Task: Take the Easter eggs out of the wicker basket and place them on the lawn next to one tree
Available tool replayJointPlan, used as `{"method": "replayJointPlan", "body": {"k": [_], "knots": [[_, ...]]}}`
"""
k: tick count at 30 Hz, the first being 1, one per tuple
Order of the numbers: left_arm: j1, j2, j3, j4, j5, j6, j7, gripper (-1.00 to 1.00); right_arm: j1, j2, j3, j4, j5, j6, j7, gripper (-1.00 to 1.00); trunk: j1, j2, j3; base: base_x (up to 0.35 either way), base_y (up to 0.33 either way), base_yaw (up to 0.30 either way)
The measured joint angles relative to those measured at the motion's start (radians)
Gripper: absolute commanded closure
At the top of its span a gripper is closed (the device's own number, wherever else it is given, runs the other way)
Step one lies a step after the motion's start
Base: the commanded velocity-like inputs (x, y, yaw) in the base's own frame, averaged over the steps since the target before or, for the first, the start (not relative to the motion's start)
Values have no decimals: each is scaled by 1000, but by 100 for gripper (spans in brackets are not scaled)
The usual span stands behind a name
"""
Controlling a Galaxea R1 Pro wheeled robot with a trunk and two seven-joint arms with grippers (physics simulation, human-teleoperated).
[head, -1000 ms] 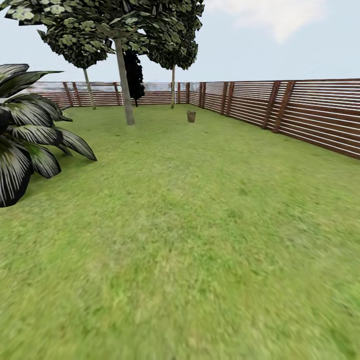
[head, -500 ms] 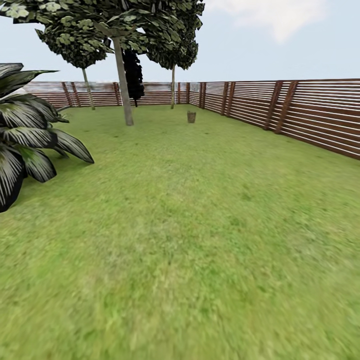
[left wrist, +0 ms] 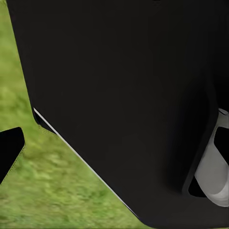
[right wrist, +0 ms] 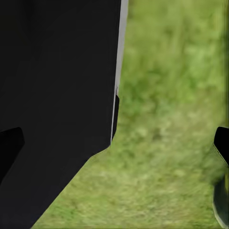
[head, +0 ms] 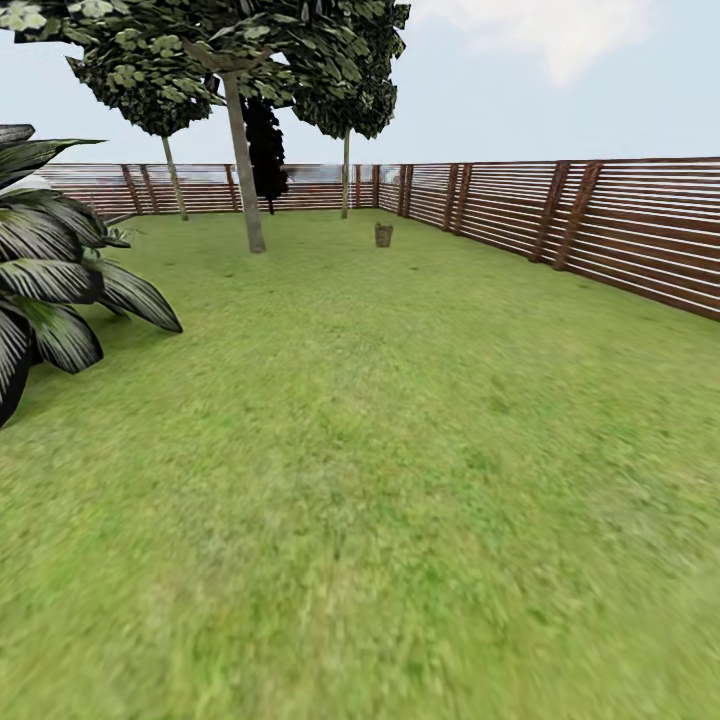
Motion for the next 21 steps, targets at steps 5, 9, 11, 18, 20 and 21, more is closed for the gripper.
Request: {"method": "replayJointPlan", "body": {"k": [5,9,11,18,20,21], "knots": [[1,1,-1,-1,0,0,0,-100,0,1,0,0,3,0,0,-100,0,0,0,338,0,0],[1,0,0,-1,0,0,0,-100,0,1,0,0,3,0,0,-100,0,0,0,338,0,0],[0,0,0,-1,0,0,0,-100,0,1,0,0,3,0,0,-100,0,0,0,338,0,0],[0,0,0,-1,0,0,0,-100,0,1,0,0,3,0,0,-100,0,0,0,338,0,0],[0,0,0,-1,0,0,0,-100,0,1,0,0,3,0,0,-100,0,0,0,338,0,0],[0,0,0,0,0,0,0,-100,0,1,0,0,3,0,0,-100,0,0,0,338,0,0]]}}
